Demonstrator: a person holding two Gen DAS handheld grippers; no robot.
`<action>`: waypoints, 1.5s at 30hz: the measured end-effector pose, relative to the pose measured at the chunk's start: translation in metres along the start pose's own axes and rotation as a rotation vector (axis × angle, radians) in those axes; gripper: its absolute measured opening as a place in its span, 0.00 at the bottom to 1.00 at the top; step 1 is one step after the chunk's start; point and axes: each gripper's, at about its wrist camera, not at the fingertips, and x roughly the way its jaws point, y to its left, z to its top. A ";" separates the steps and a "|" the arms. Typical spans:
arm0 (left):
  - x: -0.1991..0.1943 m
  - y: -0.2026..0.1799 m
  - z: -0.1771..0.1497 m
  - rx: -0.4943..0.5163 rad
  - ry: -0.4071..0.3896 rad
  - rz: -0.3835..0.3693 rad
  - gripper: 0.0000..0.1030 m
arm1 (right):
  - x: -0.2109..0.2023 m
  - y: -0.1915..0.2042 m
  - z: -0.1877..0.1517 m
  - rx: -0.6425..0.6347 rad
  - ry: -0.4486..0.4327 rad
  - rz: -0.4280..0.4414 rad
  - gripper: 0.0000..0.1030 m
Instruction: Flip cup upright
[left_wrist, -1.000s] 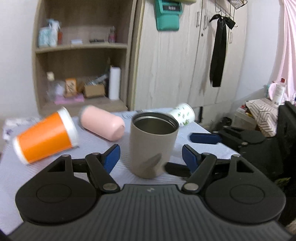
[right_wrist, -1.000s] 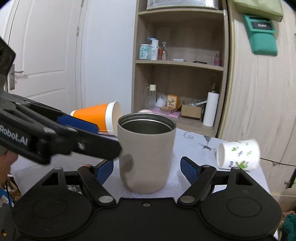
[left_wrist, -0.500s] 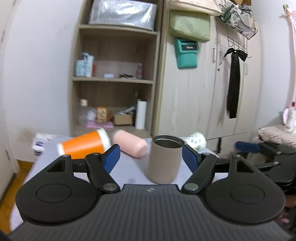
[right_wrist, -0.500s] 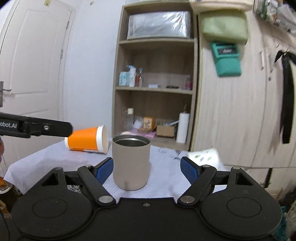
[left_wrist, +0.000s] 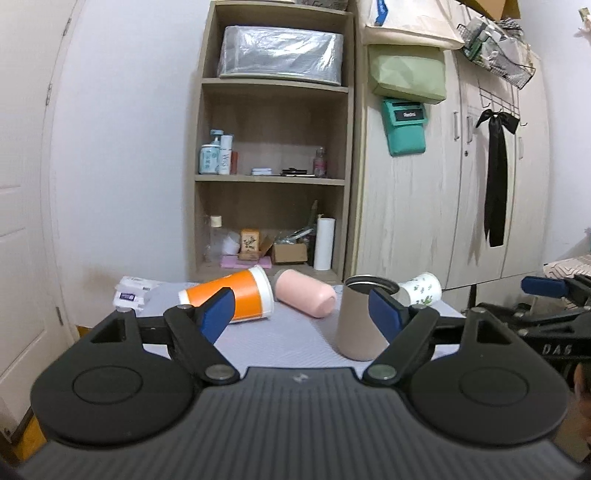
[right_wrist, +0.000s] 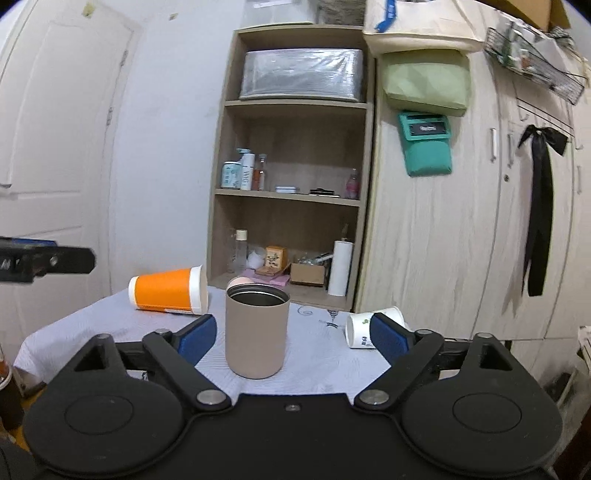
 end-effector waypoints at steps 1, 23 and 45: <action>0.001 0.001 -0.001 -0.005 0.004 -0.004 0.82 | 0.001 -0.001 0.000 0.014 0.005 -0.001 0.92; 0.017 -0.010 -0.008 0.007 0.058 0.135 1.00 | 0.006 -0.004 0.001 0.076 0.084 -0.104 1.00; 0.017 -0.004 -0.009 0.017 0.092 0.223 1.00 | 0.009 0.001 -0.003 0.115 0.114 -0.152 1.00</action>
